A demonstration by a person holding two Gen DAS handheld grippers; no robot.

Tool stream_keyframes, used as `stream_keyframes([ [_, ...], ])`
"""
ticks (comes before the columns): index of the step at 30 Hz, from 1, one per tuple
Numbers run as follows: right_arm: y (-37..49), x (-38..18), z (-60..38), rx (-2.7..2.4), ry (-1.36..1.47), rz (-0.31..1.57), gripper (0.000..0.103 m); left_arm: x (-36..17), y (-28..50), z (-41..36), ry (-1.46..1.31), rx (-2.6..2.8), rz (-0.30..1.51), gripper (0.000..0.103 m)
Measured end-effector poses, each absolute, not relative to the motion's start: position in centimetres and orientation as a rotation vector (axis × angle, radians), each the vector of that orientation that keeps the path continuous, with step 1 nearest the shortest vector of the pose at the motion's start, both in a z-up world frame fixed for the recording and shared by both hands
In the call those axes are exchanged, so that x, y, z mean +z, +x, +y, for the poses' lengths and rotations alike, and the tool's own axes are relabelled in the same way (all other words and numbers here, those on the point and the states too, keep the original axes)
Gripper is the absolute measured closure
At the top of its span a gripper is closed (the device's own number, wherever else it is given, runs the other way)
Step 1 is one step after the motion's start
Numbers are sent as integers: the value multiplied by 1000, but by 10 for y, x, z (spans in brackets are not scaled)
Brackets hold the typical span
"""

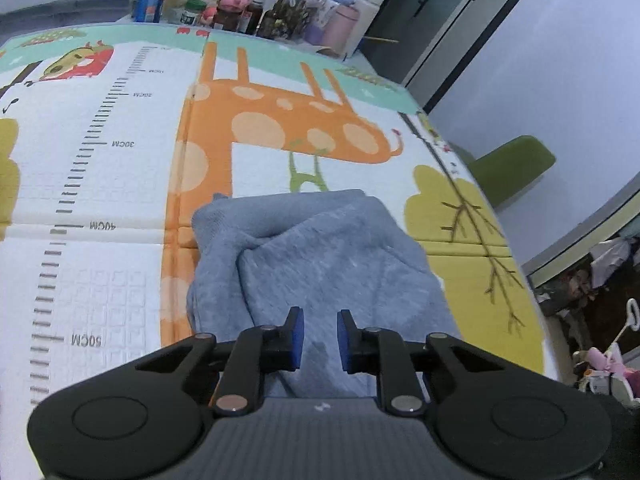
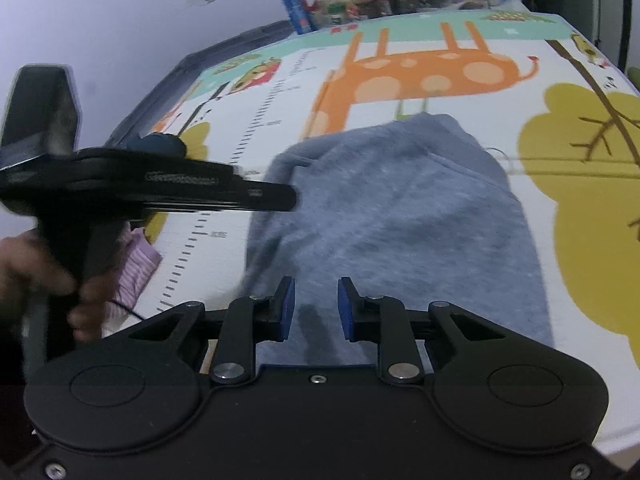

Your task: Fold clothes

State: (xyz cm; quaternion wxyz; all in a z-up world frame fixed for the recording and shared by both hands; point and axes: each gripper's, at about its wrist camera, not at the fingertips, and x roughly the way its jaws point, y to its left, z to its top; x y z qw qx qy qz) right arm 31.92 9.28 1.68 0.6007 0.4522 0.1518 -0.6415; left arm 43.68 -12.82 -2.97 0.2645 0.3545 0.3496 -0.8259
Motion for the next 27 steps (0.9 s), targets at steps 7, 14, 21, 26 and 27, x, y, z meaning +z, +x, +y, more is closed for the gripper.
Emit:
stream_keyframes([
  [7,338,-5,72,-1471,1052,449,81,-54,420,-164,1011,-2153,914,83],
  [14,348,-21,70,-1500,1046,503,81,-72,401,-201,1060,-2057,799,100],
  [21,350,-29,66,-1514,1043,525,81,-79,385,-220,1060,-2057,775,100],
  [26,347,-28,70,-1505,1068,504,81,-53,396,-216,939,-2075,783,93],
  [27,346,-28,70,-1503,1072,500,81,-48,399,-214,919,-2062,773,83],
])
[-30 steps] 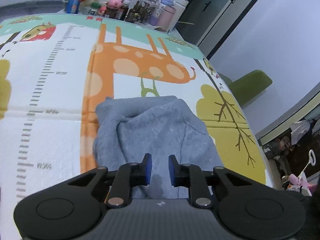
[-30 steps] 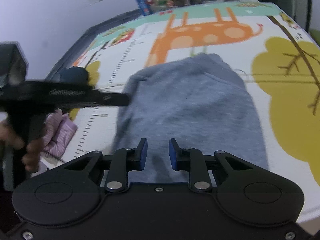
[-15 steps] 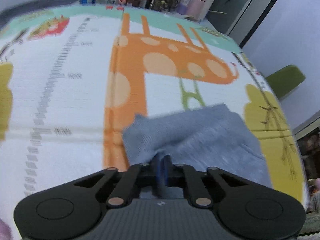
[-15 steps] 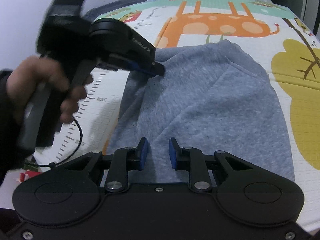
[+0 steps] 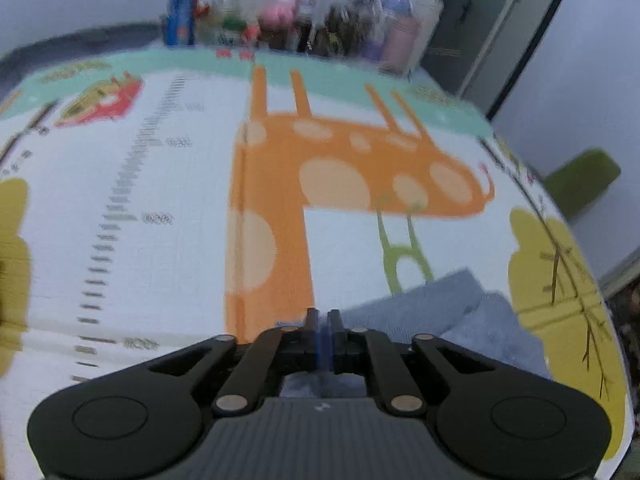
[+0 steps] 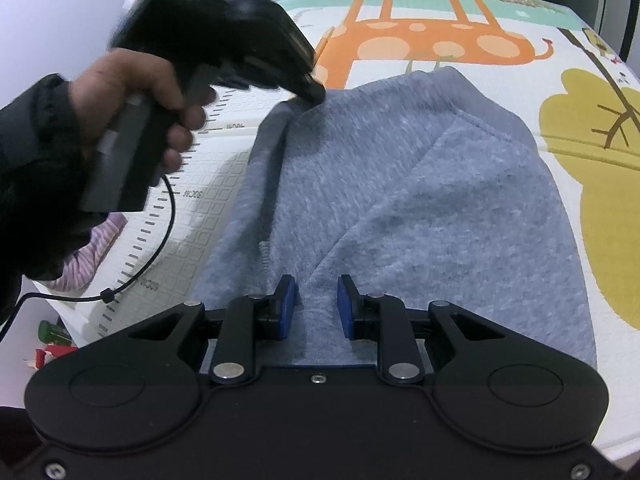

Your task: Fold clothes

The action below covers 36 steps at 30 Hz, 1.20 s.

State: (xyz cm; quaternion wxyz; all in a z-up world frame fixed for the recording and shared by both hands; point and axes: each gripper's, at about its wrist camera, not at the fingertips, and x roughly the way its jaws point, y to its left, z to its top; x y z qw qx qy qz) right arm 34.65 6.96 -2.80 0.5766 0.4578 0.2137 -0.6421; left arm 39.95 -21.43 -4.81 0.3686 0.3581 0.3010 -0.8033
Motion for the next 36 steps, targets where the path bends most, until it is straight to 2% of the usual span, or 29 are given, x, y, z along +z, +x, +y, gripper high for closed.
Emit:
stream_keyframes([
  [1,346,-28,69,-1501,1074,500,81,-45,403,-214,910,-2038,764,79],
  [3,346,-29,69,-1499,1077,501,81,-43,409,-215,917,-2014,780,60],
  [5,346,-30,68,-1498,1081,498,81,-49,411,-219,957,-2009,853,56],
  [7,346,-30,68,-1498,1084,496,81,-55,409,-220,987,-2010,910,55],
  [9,346,-29,68,-1497,1083,497,81,-62,402,-218,1029,-1998,894,52],
  [13,345,-30,68,-1492,1083,496,81,-76,394,-222,1062,-1957,938,56],
  [17,345,-30,70,-1489,1082,488,81,-73,403,-227,967,-1984,1051,74],
  [20,345,-30,70,-1488,1079,487,81,-66,416,-228,861,-2023,1158,79],
  [25,345,-31,71,-1485,1086,482,81,-62,440,-230,624,-2100,1396,79],
  [30,347,-31,71,-1482,1085,490,81,-101,456,-249,537,-1953,1575,80],
  [36,345,-31,71,-1474,1087,485,81,-126,462,-249,549,-1826,1549,76],
])
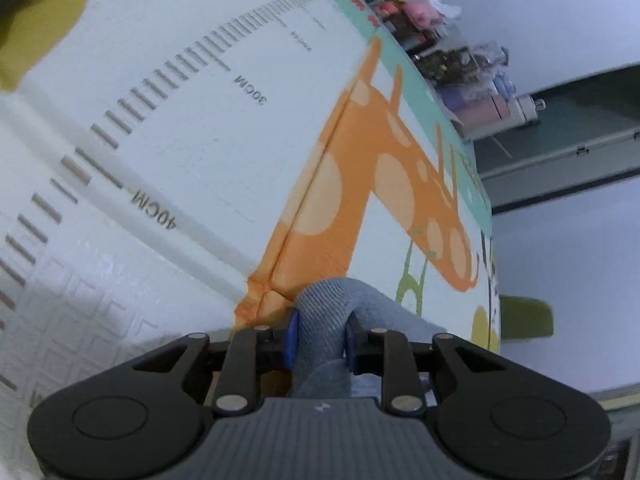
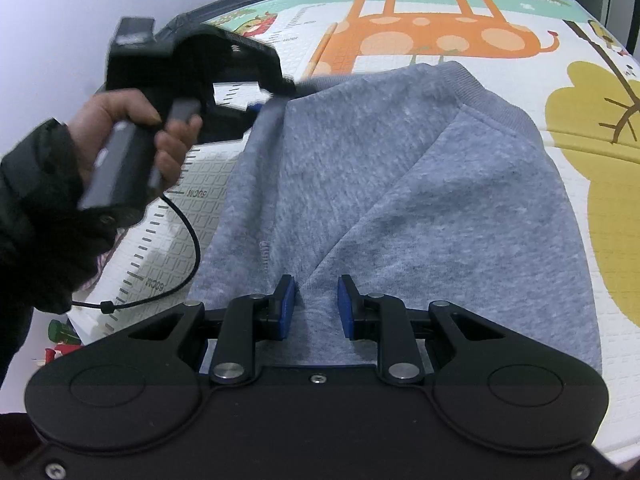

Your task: Fold clothes

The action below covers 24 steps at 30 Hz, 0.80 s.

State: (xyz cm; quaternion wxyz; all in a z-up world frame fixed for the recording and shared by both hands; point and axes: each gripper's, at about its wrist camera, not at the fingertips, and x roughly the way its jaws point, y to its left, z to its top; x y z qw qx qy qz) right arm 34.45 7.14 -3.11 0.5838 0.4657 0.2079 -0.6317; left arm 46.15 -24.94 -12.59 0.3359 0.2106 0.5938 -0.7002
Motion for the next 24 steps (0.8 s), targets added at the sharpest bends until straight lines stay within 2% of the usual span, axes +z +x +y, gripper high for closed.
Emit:
stream_keyframes([
  [4,343,-31,71,-1471,1085,486,81,-111,446,-242,650,-1891,1310,71],
  [6,341,-32,70,-1467,1089,484,81,-102,438,-236,692,-1900,1193,63],
  [11,337,-33,70,-1461,1105,464,81,-86,433,-229,711,-1891,1056,61],
  [16,339,-32,72,-1461,1098,470,81,-67,432,-221,681,-1863,968,60],
  [18,338,-31,73,-1460,1099,466,81,-57,438,-218,660,-1807,909,64],
  [24,333,-21,78,-1456,1138,392,78,-40,437,-214,634,-1942,952,63],
])
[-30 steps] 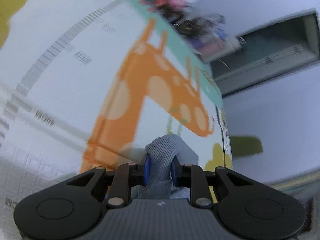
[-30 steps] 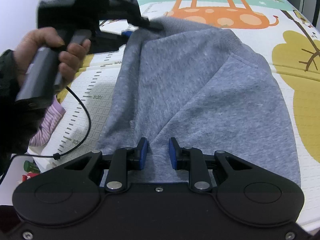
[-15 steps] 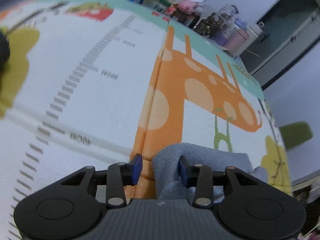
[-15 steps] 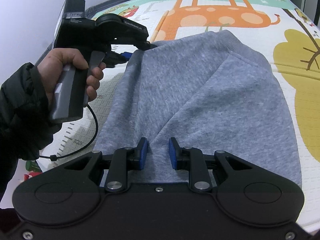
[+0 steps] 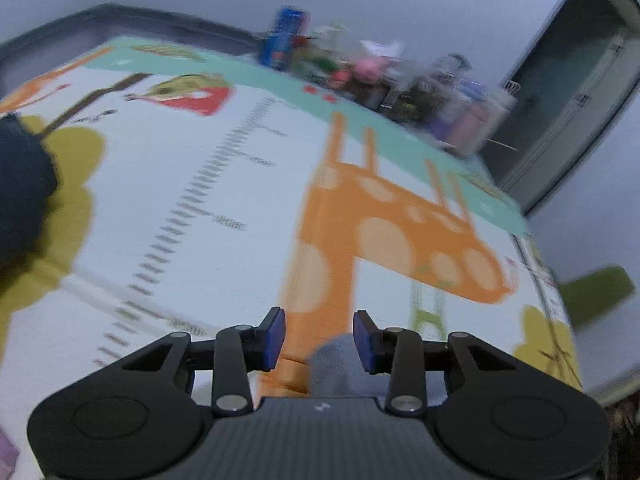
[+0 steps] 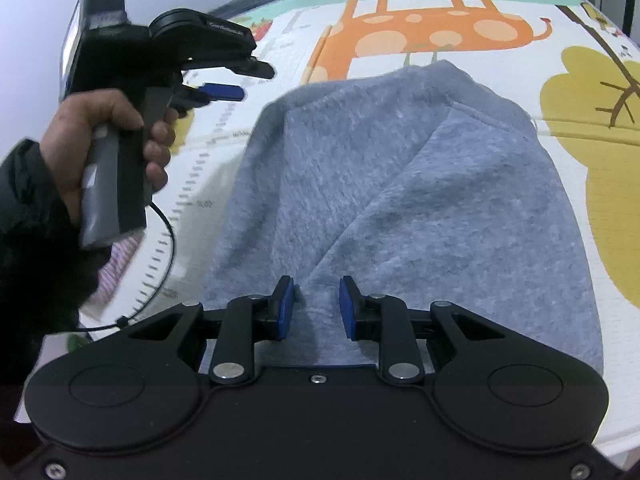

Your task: Fold clothes

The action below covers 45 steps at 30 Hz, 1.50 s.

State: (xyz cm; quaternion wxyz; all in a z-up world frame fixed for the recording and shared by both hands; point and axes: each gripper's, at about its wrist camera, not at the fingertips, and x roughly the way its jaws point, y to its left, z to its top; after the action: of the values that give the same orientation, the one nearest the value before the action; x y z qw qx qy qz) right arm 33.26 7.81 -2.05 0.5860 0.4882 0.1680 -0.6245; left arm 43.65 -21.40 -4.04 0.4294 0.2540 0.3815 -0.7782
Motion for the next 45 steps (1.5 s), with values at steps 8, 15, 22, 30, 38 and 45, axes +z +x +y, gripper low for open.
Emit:
stream_keyframes([
  [8,343,-8,76,-1413,1102,399,80,-54,408,-197,765,-2062,956,58],
  [15,355,-22,71,-1391,1101,525,80,-94,423,-218,857,-1896,1068,45],
  [22,358,-25,70,-1375,1062,568,80,-97,428,-225,845,-1896,1104,46],
  [30,338,-8,73,-1350,1131,470,79,-31,425,-202,737,-1990,883,51],
  [38,369,-8,63,-1203,1078,556,84,-23,418,-182,757,-2130,981,50],
  [45,379,-32,54,-1131,1117,670,89,-70,430,-186,836,-2009,1106,57],
])
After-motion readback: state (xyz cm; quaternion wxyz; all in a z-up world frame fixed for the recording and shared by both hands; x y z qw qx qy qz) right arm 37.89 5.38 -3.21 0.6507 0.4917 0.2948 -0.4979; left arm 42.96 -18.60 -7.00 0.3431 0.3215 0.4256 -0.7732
